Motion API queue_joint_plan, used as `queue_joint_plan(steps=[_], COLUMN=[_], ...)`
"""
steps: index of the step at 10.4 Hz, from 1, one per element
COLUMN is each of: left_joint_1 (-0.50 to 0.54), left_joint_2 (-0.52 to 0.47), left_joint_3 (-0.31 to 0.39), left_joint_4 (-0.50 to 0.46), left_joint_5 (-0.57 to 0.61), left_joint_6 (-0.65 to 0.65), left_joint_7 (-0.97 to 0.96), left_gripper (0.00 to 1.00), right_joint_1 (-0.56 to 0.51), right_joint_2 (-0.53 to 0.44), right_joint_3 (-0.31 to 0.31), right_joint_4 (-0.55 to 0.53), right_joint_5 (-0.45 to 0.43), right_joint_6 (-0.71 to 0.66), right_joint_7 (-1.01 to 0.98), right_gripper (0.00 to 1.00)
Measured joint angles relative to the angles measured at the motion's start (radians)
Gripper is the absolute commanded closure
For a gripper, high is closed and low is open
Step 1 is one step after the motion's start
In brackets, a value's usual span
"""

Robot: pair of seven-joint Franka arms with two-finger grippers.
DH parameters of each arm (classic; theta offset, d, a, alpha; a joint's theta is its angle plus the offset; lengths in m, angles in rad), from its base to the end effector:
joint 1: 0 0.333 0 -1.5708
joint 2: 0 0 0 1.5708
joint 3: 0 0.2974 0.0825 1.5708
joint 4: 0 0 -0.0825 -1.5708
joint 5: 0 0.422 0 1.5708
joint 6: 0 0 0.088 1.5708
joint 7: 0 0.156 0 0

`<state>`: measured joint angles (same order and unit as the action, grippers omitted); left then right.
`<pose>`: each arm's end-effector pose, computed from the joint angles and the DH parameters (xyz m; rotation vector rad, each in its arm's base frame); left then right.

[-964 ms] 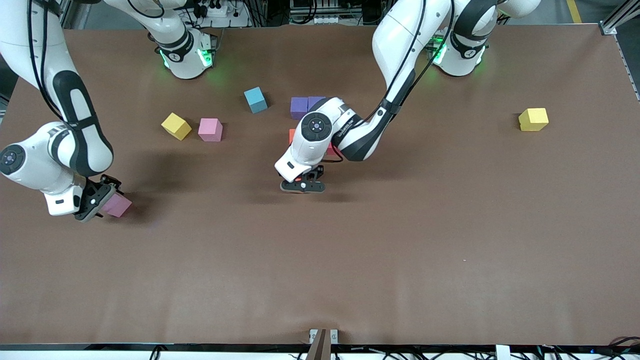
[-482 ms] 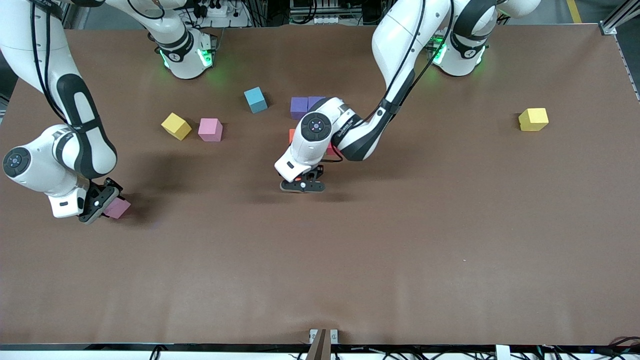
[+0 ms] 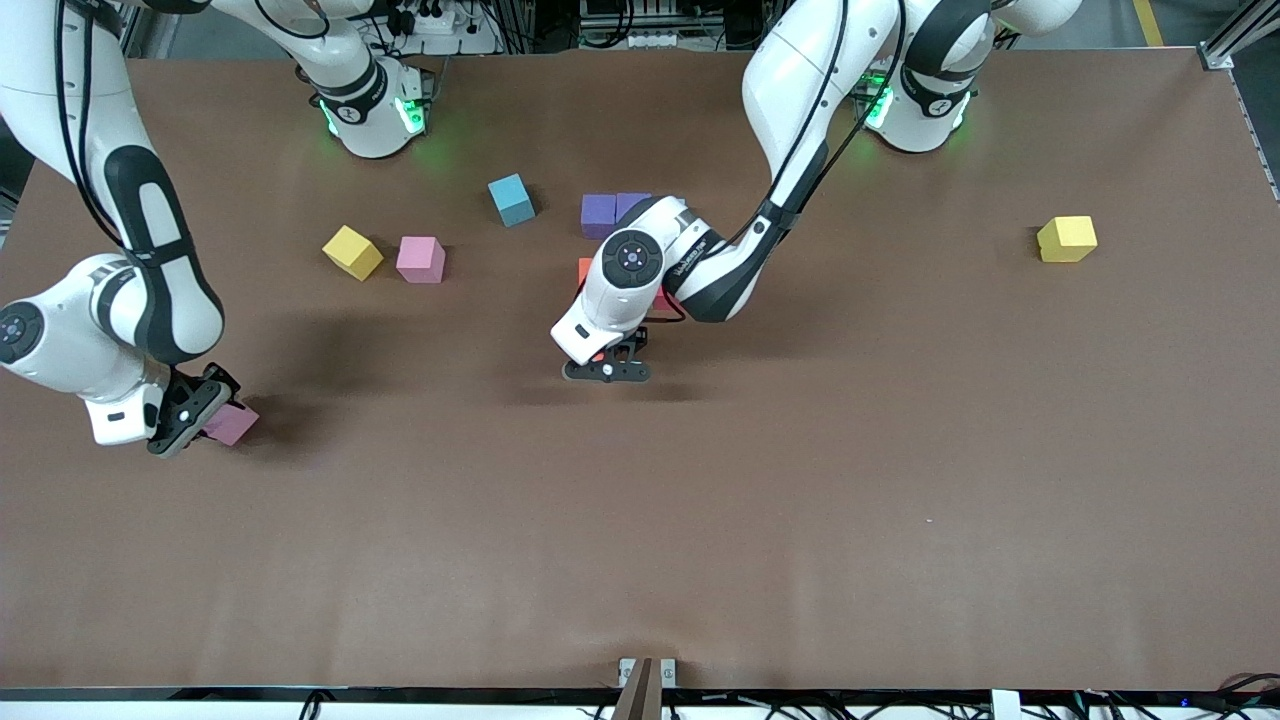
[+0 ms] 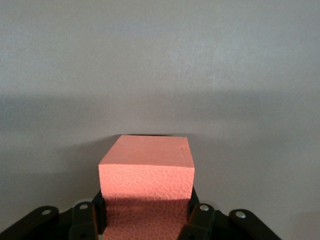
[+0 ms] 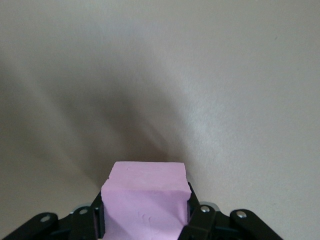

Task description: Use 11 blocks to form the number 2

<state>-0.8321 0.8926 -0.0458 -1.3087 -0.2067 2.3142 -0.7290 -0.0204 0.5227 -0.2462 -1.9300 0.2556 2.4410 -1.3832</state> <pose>0.4934 -0.6027 0.1300 2.9244 0.0028 -0.0910 0.6202 -0.1654 0.1288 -2.7725 -1.4324 -0.0632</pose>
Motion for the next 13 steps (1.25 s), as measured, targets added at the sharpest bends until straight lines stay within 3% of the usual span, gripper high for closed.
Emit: queue_joint_plan(steps=[4,13], left_joint_1=[-0.001,-0.007], left_joint_2=[0.000,0.000], left_joint_3=[0.000,0.000], left_joint_4=[0.000,0.002], left_joint_5=[0.000,0.000], left_joint_6=[-0.039,-0.040], left_joint_7=[0.000,0.001], left_gripper=[0.93,0.93], right_joint_1=[0.001,0.018], right_joint_2=[-0.012,-0.066], right_joint_3=[0.018,0.061], right_joint_4=[0.076,0.119], right_joint_5=[0.001,0.002], right_joint_6=[-0.147,-0.273], right_joint_7=[0.088,0.251], right_gripper=[0.76,0.76])
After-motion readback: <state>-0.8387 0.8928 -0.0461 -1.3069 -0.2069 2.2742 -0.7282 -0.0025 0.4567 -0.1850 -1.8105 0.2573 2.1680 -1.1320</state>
